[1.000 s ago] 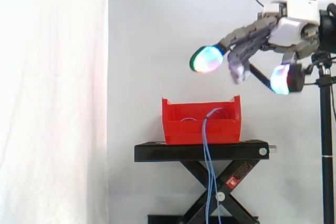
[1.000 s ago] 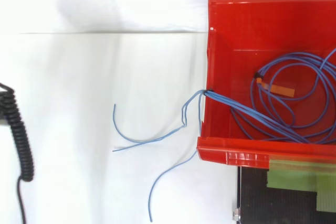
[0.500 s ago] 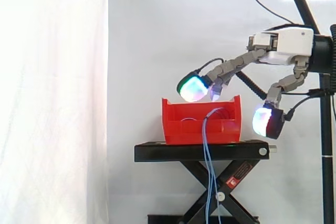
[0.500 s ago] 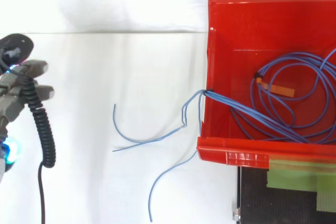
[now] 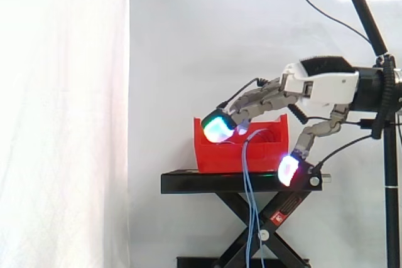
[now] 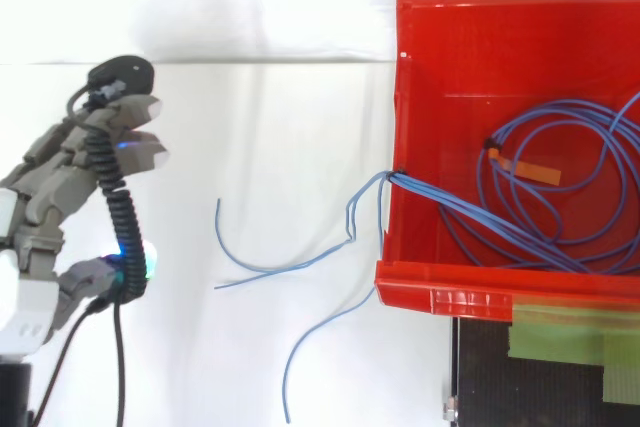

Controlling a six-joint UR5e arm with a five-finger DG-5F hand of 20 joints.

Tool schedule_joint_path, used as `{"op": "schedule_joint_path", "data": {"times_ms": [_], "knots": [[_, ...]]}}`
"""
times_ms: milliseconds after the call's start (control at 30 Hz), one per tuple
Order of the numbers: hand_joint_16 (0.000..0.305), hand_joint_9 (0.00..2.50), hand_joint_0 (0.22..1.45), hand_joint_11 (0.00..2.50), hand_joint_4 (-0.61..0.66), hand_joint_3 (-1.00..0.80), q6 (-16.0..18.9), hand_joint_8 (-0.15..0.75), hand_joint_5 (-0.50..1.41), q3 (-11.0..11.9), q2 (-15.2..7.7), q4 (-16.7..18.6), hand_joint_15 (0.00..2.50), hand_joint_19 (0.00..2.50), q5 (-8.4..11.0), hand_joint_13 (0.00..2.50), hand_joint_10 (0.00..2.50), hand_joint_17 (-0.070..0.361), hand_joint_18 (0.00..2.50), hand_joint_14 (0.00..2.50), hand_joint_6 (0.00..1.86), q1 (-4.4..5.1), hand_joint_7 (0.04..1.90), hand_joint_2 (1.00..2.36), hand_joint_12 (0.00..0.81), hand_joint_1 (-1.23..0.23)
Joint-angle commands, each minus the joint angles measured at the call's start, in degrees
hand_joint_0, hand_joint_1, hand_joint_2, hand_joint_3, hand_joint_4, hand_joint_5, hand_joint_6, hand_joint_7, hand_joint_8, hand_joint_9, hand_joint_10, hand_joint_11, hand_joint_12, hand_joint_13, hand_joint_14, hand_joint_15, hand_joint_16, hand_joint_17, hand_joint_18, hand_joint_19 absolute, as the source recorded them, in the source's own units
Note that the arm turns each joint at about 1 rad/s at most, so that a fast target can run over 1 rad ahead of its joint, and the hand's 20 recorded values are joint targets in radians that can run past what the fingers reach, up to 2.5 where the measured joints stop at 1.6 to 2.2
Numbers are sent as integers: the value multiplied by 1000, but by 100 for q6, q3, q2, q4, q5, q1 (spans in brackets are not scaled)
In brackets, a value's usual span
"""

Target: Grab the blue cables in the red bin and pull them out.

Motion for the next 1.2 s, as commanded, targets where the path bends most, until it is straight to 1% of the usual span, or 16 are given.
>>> {"op": "schedule_joint_path", "data": {"times_ms": [0, 167, 233, 267, 300, 433, 467, 500, 633, 767, 867, 900, 967, 1033, 1100, 1167], "knots": [[58, 636, 674, 618, 170, -1000, -3481, 291, 440, -3, -180, 243, 367, 622, 4, 406, 22, 130, 492, 14, 10, -45, 247, 1000, 397, -1005], [57, 638, 681, 616, 171, -1000, -3190, 289, 448, 6, -172, -706, 369, 624, -14, 405, 20, 129, 488, 14, 10, -98, 249, 1000, 395, -1000], [57, 637, 683, 610, 172, -1000, -2892, 290, 449, 6, -172, -1225, 372, 624, -75, 406, 22, 129, 488, 15, 9, -63, 250, 1000, 396, -998], [57, 637, 688, 613, 169, -1000, -2566, 287, 449, 6, -172, -1515, 372, 625, -137, 405, 23, 128, 485, 15, 9, -45, 248, 1000, 395, -992], [57, 638, 688, 616, 169, -1000, -2408, 287, 452, 6, -172, -1585, 372, 624, -163, 405, 20, 128, 483, 15, 10, -36, 251, 1000, 396, -992], [57, 639, 688, 616, 170, -1000, -1441, 286, 456, 6, -374, -1409, 373, 625, -391, 407, 21, 128, 484, 15, 10, -36, 255, 1000, 396, -991], [57, 639, 690, 613, 169, -1000, -958, 287, 457, 6, -567, -1225, 367, 624, -594, 408, 23, 128, 483, 14, 10, -54, 254, 1000, 395, -990], [57, 639, 689, 614, 171, -1000, -738, 289, 458, -3, -690, -1146, 370, 626, -699, 407, 20, 128, 484, 15, 10, -54, 255, 1000, 396, -990], [57, 640, 692, 615, 173, -1000, -308, 290, 464, -3, -778, -1022, 366, 626, -875, 408, 22, 128, 482, 16, 10, -72, 257, 1000, 395, -988], [57, 642, 692, 618, 172, -1000, -360, 287, 464, 6, -769, -1339, 374, 635, -884, 411, 21, 128, 482, 15, 11, -98, 260, 1000, 395, -990], [57, 642, 693, 614, 171, -1000, -589, 288, 464, 322, -769, -1717, 375, 635, -892, 412, 22, 128, 484, 15, 10, -168, 264, 1000, 395, -990], [57, 641, 695, 614, 171, -1000, -853, 288, 465, 577, -761, -1989, 371, 635, -892, 411, 21, 129, 487, 14, 10, -195, 265, 1000, 395, -992], [57, 635, 698, 621, 174, -1000, -1222, 287, 474, 850, -769, -2358, 371, 635, -884, 411, 21, 129, 486, 15, 11, -203, 285, 1000, 394, -995], [57, 634, 700, 621, 176, -1000, -1995, 287, 486, 1360, -769, -3158, 375, 635, -848, 411, 23, 129, 487, 15, 12, -230, 303, 1000, 394, -997], [57, 632, 703, 640, 184, -1000, -2329, 285, 495, 1650, -769, -3642, 371, 636, -752, 410, 24, 129, 487, 14, 13, -239, 330, 1000, 394, -1000], [57, 631, 707, 659, 189, -1000, -2338, 288, 500, 1922, -769, -4063, 375, 636, -594, 408, 22, 128, 484, 15, 13, -256, 358, 1000, 393, -1006]]}}
